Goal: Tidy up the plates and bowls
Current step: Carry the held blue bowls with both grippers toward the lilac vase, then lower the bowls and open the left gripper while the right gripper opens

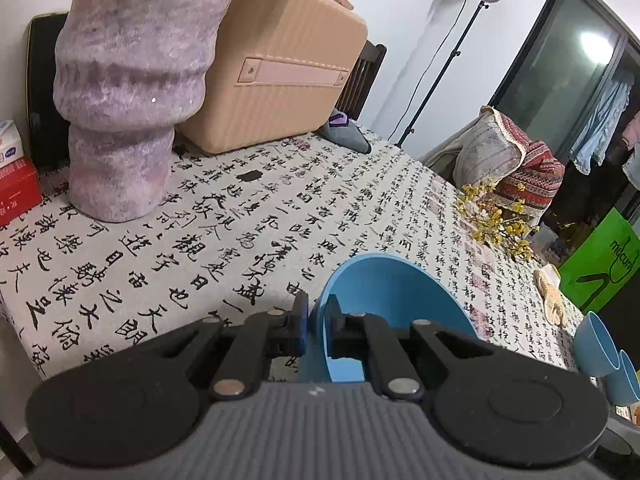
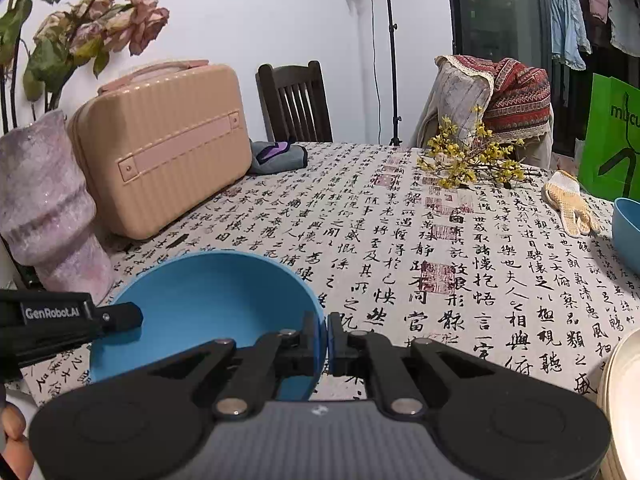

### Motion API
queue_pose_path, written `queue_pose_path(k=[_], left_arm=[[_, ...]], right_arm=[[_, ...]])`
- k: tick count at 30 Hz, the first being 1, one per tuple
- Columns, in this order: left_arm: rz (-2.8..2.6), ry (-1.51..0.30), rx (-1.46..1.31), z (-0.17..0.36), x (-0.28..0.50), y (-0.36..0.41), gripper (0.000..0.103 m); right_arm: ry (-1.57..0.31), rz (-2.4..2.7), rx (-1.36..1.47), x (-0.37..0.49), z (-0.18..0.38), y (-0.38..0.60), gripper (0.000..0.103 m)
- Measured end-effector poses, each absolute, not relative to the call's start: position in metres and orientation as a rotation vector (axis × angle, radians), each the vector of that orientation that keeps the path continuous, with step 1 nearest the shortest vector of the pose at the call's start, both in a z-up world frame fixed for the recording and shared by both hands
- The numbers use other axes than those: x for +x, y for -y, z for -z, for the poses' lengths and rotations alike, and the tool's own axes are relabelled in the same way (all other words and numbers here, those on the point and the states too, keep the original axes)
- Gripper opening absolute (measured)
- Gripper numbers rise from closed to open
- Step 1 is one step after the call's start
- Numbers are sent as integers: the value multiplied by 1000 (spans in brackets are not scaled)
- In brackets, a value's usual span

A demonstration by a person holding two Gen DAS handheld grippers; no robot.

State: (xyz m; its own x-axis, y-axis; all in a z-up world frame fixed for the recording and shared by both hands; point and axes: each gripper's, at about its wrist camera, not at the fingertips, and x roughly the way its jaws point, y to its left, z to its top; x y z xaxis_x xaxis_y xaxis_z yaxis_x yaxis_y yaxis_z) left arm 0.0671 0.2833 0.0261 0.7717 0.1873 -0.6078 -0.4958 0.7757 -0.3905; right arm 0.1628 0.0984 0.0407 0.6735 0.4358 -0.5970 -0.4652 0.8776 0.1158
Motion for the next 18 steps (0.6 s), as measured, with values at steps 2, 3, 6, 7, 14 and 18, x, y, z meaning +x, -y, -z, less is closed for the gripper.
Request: queue_pose_path(k=[2, 3, 6, 7, 14, 18], left_arm=[[-400, -588, -573, -23, 68, -285, 8], [-401, -587, -572, -22, 69, -285, 8], [-400, -587, -568, -20, 69, -285, 8], [-399, -588, -565, -20, 69, -285, 8], [-395, -609, -553, -20, 69, -285, 9], [-389, -600, -532, -24, 68, -284, 33]], right_arm=[[-664, -509, -53, 163, -38, -100, 5], [-666, -509, -54, 164, -37, -101, 5], [-656, -509, -60, 162, -37, -102, 4], [-655, -508, -65, 162, -37, -102, 5], [-670, -537, -39, 163, -36, -101, 11], [-660, -543, -14, 162, -35, -96, 12]])
